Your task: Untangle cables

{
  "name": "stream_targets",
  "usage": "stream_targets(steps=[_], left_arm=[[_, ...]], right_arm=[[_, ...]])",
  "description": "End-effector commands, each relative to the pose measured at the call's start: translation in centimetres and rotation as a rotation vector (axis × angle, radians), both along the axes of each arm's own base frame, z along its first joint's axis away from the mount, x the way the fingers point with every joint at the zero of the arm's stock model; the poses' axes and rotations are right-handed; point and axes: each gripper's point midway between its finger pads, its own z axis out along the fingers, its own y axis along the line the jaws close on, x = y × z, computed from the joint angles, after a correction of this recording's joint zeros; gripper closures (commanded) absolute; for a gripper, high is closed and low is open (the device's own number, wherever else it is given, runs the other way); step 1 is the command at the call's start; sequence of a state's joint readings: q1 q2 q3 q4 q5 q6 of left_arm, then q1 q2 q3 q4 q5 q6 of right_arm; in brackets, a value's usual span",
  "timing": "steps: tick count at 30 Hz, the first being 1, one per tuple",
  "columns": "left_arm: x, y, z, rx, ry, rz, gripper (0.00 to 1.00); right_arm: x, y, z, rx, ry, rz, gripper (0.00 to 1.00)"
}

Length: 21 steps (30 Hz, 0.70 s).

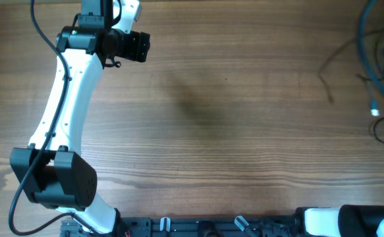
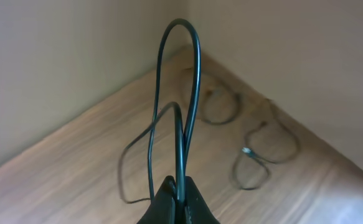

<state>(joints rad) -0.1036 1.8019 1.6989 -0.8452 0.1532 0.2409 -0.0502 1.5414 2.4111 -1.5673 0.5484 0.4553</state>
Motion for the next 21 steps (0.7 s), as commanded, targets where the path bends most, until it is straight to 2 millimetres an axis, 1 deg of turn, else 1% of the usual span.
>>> stream_targets(steps=[1,5,7,9,13,16,18,21], left_arm=[[-0.2,0.1,0.8,-0.002,-0.019,0.015,0.18],[-0.1,0.1,0.9,-0.006,-0.023,0.013,0.18],[0.0,0.0,1.0,-0.007,-0.026,0.013,0.18],[0.0,0.0,1.0,-0.007,-0.026,0.013,0.18],[0.0,0.0,1.0,-0.006,-0.026,0.013,0.17],[-0.2,0.1,0.8,-0.006,-0.018,0.013,0.17],[-0.2,0.1,0.8,-0.005,-0.015,0.013,0.17],[-0.2,0.1,0.8,-0.005,-0.018,0.013,0.17]], right_arm=[[-2.7,-4.5,0.9,-0.005,-0.054,-0.213,0.96],[-5.0,-8.4,0.7,0.019,-0.078,-0.391,0.96],[-5.9,-9.9,0.4,0.031,-0.086,-0.463,0.95],[-6.3,-11.3,0.0,0.044,-0.082,-0.506,0.96],[-6.3,-13.7,-1.8,0.091,-0.049,-0.585,0.96],[-6.1,-15.8,-4.0,0.13,-0.006,-0.66,0.96],[-5.4,-16.9,-5.6,0.172,0.025,-0.668,0.96],[-3.9,-18.5,-8.2,0.229,0.094,-0.63,0.96]])
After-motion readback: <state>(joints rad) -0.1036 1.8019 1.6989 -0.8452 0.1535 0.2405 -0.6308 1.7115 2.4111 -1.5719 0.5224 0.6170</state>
